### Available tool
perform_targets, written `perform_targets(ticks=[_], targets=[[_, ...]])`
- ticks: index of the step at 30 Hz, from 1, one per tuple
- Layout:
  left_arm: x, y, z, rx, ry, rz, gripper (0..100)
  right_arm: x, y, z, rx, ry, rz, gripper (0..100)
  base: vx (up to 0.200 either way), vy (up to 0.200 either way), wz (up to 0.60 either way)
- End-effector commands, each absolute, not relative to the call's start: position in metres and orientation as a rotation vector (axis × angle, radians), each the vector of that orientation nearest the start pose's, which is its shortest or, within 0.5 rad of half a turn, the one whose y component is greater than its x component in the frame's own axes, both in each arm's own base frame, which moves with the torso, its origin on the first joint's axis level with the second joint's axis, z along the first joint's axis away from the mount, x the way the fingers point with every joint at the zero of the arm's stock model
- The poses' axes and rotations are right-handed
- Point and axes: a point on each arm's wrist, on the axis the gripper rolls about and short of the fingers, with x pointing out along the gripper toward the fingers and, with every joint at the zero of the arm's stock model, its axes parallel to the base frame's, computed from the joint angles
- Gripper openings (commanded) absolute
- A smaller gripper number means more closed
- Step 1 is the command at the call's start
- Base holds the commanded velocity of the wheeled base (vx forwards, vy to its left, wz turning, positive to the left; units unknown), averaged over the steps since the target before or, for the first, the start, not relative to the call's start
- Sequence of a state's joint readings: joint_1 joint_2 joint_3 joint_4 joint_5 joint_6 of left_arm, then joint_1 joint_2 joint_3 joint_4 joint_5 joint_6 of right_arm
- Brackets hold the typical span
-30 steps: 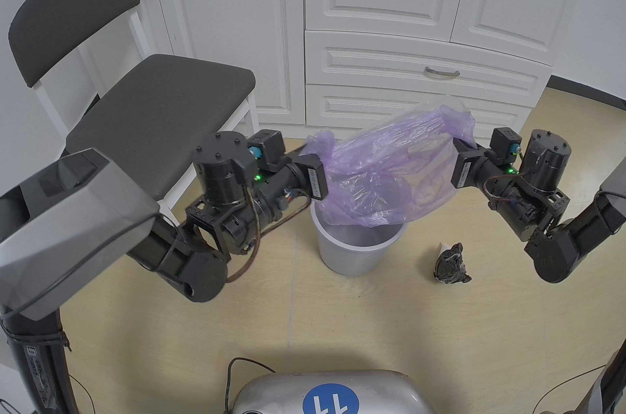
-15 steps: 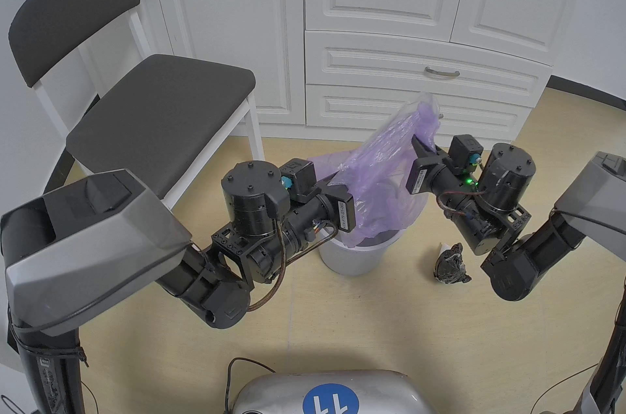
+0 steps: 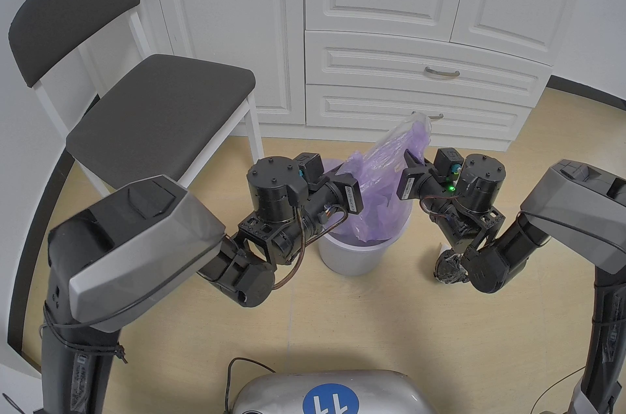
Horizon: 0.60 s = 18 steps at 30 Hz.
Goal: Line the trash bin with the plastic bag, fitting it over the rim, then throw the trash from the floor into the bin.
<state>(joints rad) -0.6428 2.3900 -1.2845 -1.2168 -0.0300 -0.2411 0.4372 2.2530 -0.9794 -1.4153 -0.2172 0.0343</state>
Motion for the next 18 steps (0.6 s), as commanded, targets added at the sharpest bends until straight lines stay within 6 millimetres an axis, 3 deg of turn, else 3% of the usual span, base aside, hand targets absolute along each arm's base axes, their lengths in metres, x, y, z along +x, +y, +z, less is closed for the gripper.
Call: perform_targets(ticks=[1, 7, 16, 18], targets=[[0.402, -0.287, 0.056, -0.304, 0.053, -0.649, 0, 0.402, 0.162, 0.075, 0.128, -0.049, 0.186, 0, 0.0, 0.0, 0.0], [0.422, -0.291, 0.043, -0.356, 0.084, -0.624, 0, 0.436, 0.156, 0.048, 0.367, 0.04, 0.184, 0, 0.0, 0.0, 0.0], [0.437, -0.298, 0.025, -0.403, 0.072, -0.62, 0, 0.442, 0.164, 0.039, 0.445, 0.063, 0.193, 0, 0.0, 0.0, 0.0], [0.439, -0.301, 0.017, -0.41, 0.076, -0.606, 0, 0.448, 0.166, 0.022, 0.441, 0.082, 0.188, 0, 0.0, 0.0, 0.0]])
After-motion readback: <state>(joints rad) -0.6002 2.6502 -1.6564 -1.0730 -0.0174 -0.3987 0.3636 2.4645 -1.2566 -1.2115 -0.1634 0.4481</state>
